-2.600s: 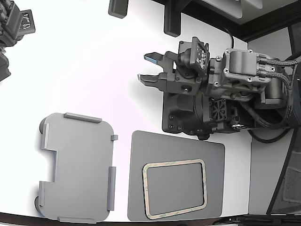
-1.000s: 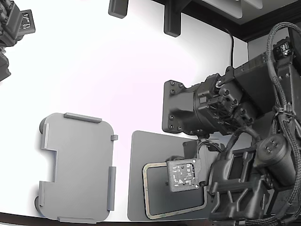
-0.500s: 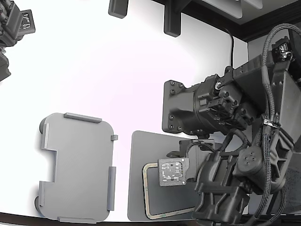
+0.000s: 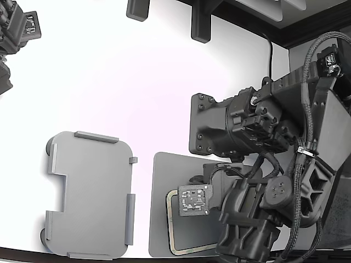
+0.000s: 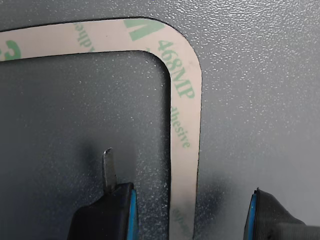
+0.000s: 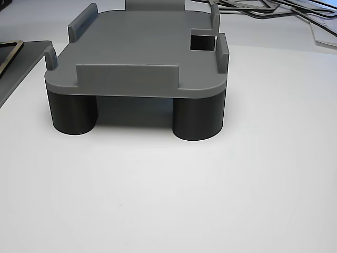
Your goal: Move top rectangular frame to the holder.
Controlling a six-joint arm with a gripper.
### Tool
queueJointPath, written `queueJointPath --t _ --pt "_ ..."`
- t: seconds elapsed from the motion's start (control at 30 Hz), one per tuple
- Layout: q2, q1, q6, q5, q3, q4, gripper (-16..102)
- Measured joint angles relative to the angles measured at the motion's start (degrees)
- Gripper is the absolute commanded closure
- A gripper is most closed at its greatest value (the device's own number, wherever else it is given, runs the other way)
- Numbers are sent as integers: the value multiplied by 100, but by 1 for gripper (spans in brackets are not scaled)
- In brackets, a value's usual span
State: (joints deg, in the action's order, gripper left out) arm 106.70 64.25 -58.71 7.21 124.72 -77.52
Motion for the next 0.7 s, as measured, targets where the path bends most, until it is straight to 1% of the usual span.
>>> queueJointPath --t 0.3,0.43,0.6,0.7 --pt "26 0 0 18 176 132 11" --pt "35 0 -9 9 246 141 20" --pt "97 -70 44 26 343 141 25" --pt "132 -97 79 35 396 176 32"
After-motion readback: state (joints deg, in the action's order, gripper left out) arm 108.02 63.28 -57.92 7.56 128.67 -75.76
